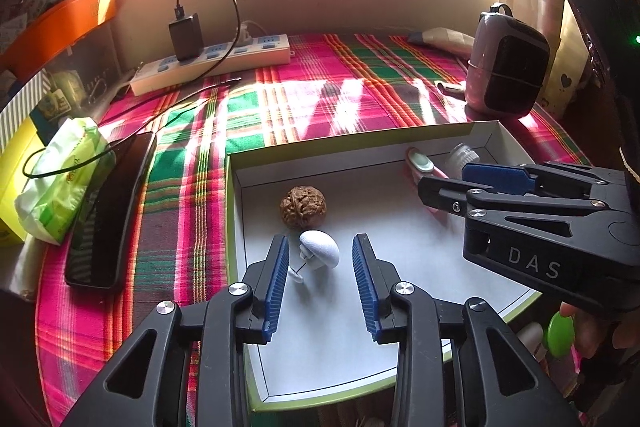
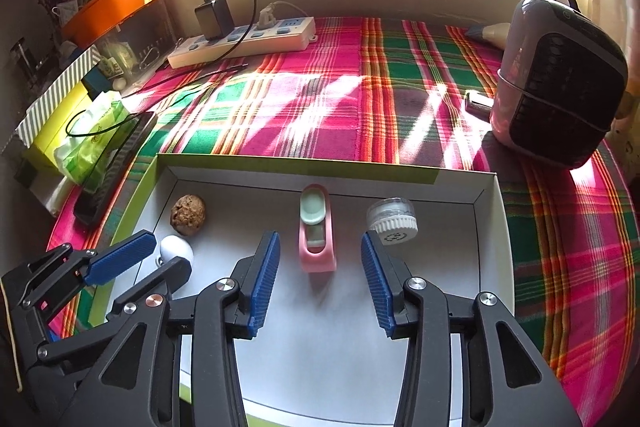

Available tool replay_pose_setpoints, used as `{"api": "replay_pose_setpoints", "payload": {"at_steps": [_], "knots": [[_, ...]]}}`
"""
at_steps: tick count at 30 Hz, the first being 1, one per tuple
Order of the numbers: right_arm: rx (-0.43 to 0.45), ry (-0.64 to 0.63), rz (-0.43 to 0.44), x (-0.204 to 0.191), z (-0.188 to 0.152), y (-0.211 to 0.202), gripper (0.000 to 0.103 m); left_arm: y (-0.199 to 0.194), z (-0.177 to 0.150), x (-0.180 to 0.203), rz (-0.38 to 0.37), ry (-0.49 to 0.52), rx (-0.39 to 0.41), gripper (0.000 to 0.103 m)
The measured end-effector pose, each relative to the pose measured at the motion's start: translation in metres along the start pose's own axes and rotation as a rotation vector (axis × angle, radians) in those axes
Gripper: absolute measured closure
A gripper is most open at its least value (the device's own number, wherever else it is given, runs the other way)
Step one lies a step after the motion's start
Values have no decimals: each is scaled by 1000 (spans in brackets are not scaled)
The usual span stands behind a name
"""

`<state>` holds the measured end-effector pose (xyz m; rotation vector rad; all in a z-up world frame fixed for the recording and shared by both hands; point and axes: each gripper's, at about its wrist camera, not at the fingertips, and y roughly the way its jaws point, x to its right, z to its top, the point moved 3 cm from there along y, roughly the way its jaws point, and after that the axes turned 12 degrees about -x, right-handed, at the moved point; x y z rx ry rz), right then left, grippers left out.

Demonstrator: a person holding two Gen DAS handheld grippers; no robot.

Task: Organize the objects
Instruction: 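Withdraw both open grippers from the box toward the remaining objects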

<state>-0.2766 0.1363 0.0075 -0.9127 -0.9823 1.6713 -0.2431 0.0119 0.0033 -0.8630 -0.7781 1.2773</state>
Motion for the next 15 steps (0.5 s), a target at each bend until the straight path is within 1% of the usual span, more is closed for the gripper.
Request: {"api": "replay_pose_setpoints", "payload": {"at_steps": [8,15], "knots": [[27,7,4,-1,-11,-15,59,-16,-8,1,0,-4,21,71],[56,2,9,-4,-24,-30,59,-31,-19,3,18,-6,48,71]]}}
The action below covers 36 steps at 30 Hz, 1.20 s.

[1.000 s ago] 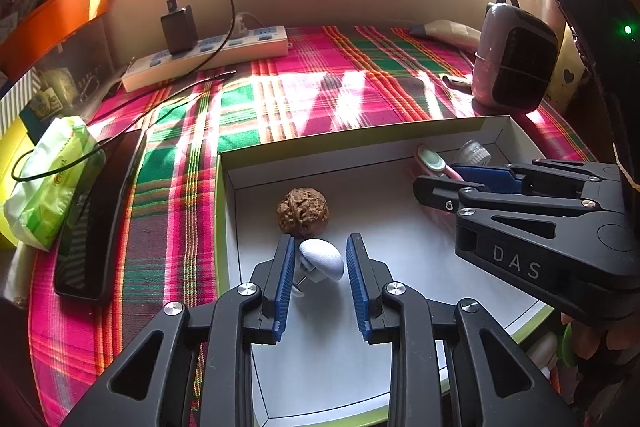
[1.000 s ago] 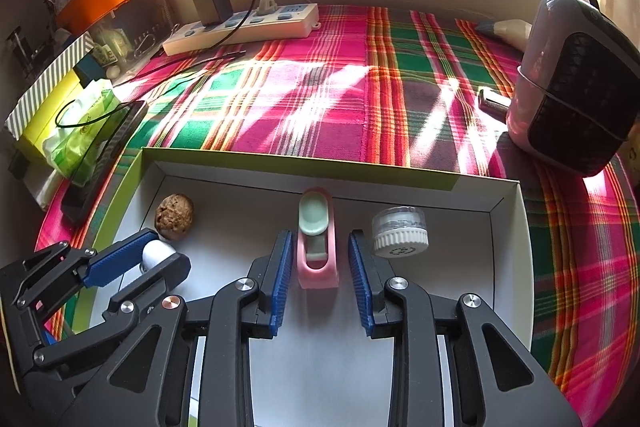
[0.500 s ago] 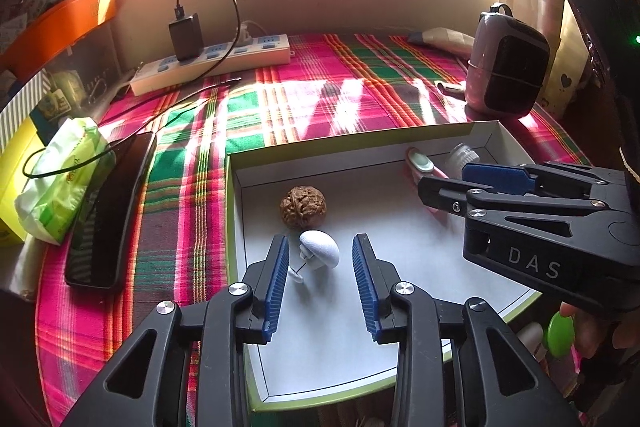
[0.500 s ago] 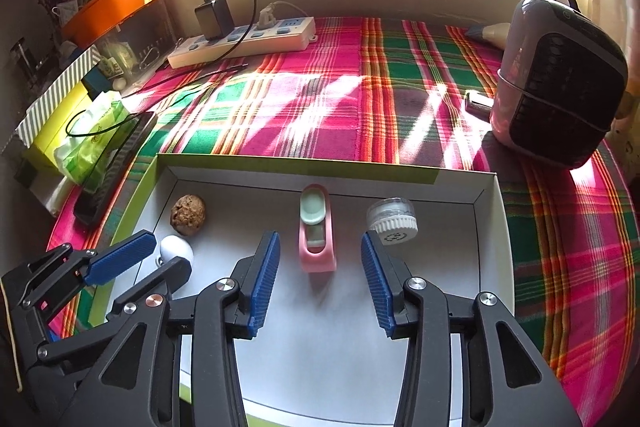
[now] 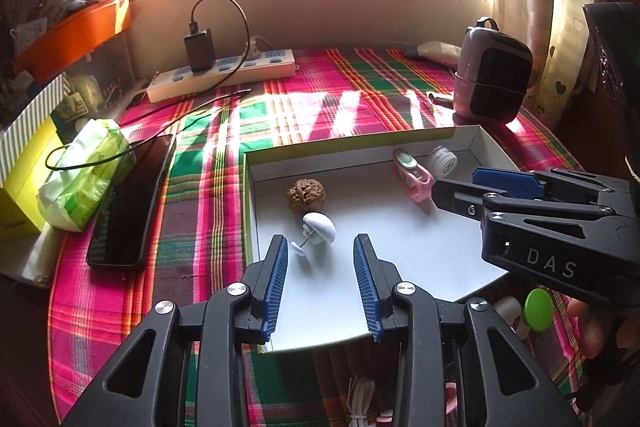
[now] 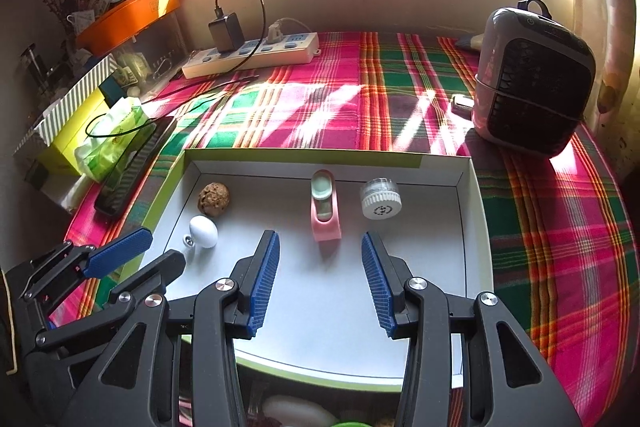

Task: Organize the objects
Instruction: 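Withdraw both open grippers from the box toward the remaining objects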

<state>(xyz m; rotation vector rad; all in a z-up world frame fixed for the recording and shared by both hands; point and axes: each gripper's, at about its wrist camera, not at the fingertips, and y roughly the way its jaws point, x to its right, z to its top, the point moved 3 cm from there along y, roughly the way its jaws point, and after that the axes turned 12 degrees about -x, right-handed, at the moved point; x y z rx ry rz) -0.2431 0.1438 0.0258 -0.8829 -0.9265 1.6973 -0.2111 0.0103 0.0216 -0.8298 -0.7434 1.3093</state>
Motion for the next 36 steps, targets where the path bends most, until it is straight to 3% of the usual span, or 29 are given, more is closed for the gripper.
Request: {"api": "replay_pose_setpoints", "payload": {"at_steps": [6,18,36], "knots": [[29,-6,-4,-3,-15,-14,59,-22,-12,5,73,21,63,71],[87,-10,-14,-8,-45,-43,59,-51,-32,15,75,37,114,71],[116,-15,-33,-11,-81,-59,59,-63,-53,24,56,45,111,71]]}}
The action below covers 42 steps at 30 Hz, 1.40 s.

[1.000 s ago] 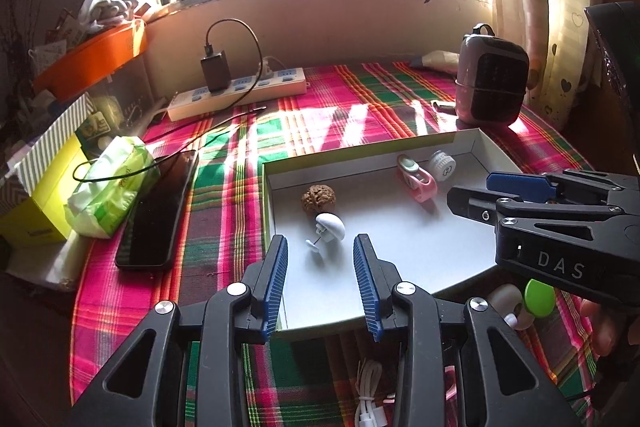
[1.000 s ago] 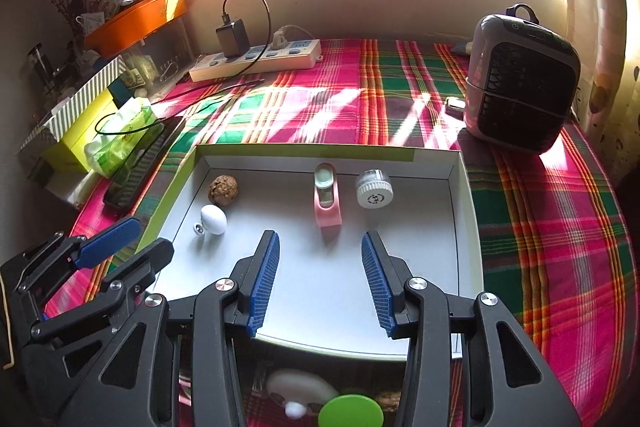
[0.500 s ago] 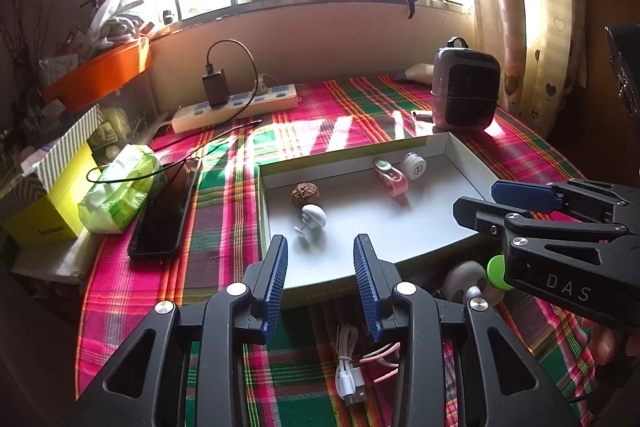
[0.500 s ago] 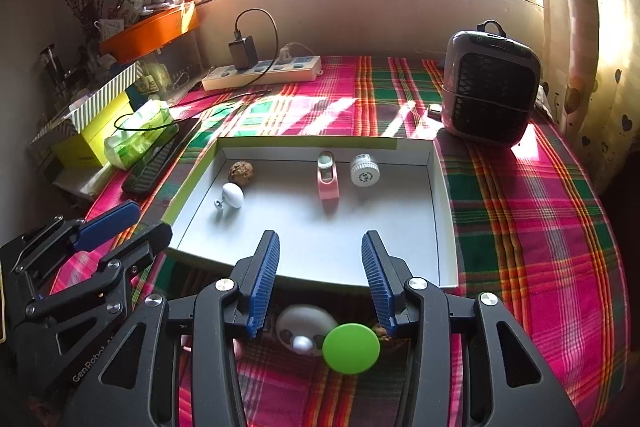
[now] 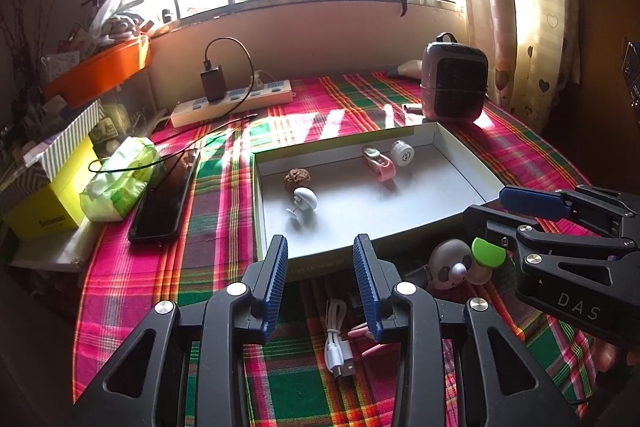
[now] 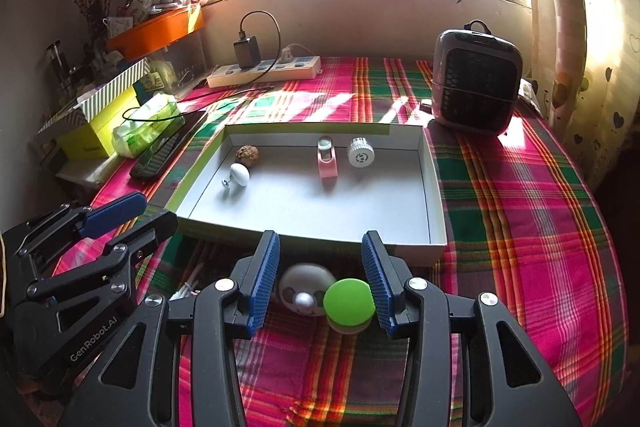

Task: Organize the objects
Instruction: 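Withdraw both open grippers from the box toward the remaining objects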

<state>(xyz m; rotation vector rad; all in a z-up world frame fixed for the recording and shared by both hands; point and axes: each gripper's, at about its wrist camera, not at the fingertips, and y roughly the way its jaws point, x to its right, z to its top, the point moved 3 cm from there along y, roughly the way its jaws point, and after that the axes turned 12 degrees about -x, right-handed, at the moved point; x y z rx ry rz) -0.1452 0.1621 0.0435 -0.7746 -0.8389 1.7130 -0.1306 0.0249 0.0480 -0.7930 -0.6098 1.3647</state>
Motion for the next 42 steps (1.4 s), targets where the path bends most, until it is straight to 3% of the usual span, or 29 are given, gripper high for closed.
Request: {"api": "replay_pose_setpoints", "payload": {"at_steps": [19,33,42], "knots": [[-12,29,-35,14,-33,-3,58,7,-30,-7,-70,-29,-61,71],[-44,62,-36,32,-51,4,52,20,-55,-17,-216,-59,-119,67],[-55,75,-30,37,-56,7,52,19,-55,-1,-253,5,-99,65]]}}
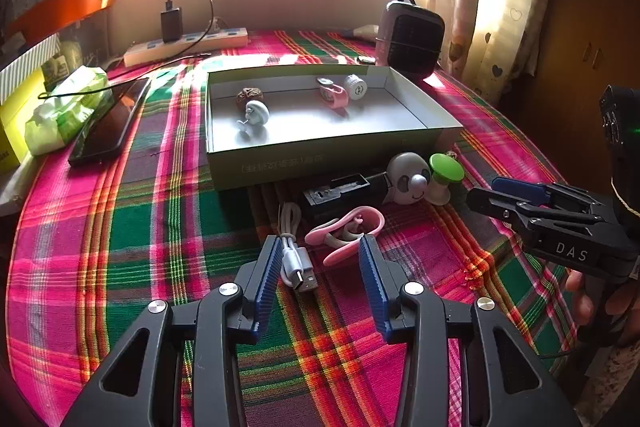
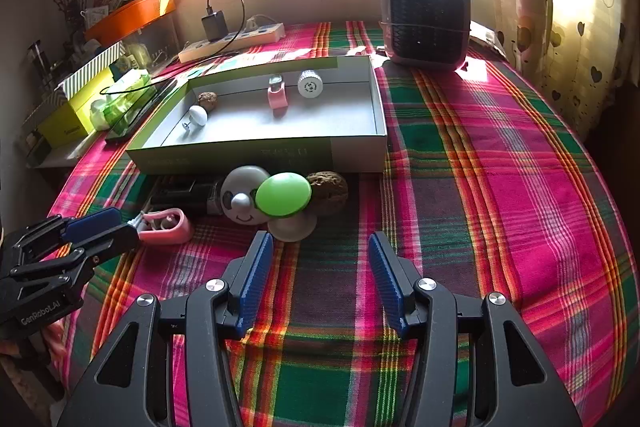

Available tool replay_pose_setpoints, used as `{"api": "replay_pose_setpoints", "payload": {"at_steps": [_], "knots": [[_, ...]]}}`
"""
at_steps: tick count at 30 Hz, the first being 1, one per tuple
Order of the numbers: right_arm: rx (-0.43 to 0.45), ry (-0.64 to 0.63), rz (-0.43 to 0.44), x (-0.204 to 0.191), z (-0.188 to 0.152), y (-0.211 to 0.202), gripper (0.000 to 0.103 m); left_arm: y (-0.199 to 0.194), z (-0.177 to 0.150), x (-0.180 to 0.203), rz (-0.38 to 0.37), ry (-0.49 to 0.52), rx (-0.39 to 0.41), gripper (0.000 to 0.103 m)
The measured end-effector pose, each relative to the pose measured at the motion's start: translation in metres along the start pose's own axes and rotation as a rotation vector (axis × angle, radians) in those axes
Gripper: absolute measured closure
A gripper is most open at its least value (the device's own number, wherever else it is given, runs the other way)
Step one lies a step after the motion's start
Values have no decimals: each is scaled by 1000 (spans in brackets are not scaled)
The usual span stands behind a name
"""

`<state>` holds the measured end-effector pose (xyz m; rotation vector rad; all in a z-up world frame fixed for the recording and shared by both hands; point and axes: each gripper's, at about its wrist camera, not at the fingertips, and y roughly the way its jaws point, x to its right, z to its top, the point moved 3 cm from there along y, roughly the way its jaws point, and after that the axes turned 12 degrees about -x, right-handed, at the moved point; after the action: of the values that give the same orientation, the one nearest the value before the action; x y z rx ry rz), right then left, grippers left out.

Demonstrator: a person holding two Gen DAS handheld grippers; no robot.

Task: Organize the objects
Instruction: 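Withdraw both open grippers from the box toward the remaining objects, then grasp the white USB cable with the left gripper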

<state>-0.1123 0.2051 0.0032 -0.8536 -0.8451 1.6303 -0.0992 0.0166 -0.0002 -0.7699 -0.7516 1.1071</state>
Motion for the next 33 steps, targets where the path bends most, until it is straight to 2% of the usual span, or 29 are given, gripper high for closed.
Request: {"api": "replay_pose_setpoints", "payload": {"at_steps": [15,28,33], "knots": [[-17,-18,11,-4,-2,4,52,15,-2,-22,62,-53,-55,65],[-28,-68,33,-22,-3,3,52,22,8,-23,81,-11,-64,65],[-31,-89,45,-30,-2,4,52,21,8,-30,86,-33,-60,82]]}}
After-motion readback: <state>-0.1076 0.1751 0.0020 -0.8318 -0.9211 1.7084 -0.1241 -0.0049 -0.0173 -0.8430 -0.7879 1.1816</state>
